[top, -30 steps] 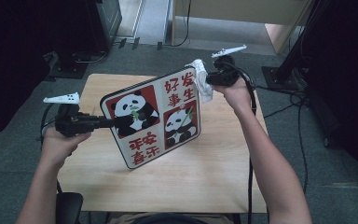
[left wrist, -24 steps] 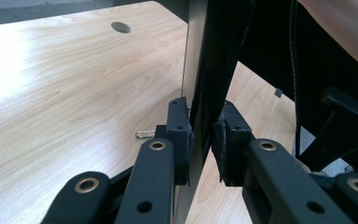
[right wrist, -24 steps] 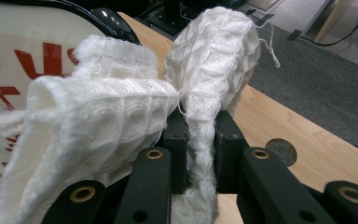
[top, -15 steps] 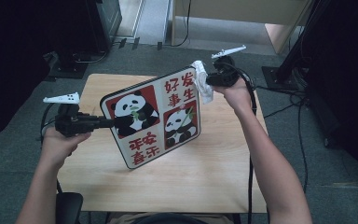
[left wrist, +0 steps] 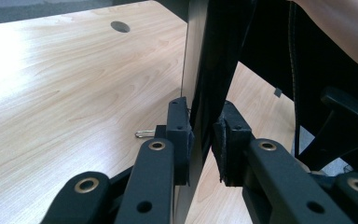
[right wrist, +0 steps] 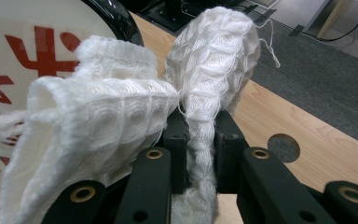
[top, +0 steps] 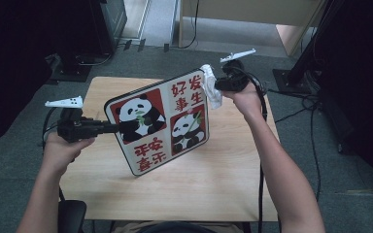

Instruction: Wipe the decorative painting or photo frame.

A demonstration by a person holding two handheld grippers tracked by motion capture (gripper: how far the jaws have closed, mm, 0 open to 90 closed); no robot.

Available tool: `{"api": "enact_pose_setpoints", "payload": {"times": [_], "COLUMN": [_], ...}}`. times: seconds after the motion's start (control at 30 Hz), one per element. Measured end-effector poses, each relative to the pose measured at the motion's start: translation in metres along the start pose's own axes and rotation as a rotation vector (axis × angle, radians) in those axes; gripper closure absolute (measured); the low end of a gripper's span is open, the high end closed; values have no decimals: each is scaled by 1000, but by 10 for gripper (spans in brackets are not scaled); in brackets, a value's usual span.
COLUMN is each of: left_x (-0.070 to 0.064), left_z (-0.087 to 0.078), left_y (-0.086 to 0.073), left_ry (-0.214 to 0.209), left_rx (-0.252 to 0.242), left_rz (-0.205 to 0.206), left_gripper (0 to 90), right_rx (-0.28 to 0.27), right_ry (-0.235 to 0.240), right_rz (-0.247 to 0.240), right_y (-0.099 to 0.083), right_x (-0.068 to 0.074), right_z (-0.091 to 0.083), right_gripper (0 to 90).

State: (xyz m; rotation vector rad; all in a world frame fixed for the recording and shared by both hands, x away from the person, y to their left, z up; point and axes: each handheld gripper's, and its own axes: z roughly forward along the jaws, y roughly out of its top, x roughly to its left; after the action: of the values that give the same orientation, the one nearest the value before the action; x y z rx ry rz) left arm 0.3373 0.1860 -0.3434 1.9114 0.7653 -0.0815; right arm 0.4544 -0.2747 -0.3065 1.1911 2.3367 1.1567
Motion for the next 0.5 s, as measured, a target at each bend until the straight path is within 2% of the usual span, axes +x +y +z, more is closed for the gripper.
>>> {"api": "enact_pose_setpoints", "payload": {"times": [0.5], "left_x": [0], "left_z": [0], "left_y": [0], "left_ry": [-1], "left_rx": [1], "left_rz": [1], "left_gripper": [780], "right_rx": [8], "right_ry": [4], "right_rz": [18], "right_y": [-11], "right_x": [0], "right_z": [5], "right_gripper": [791]}}
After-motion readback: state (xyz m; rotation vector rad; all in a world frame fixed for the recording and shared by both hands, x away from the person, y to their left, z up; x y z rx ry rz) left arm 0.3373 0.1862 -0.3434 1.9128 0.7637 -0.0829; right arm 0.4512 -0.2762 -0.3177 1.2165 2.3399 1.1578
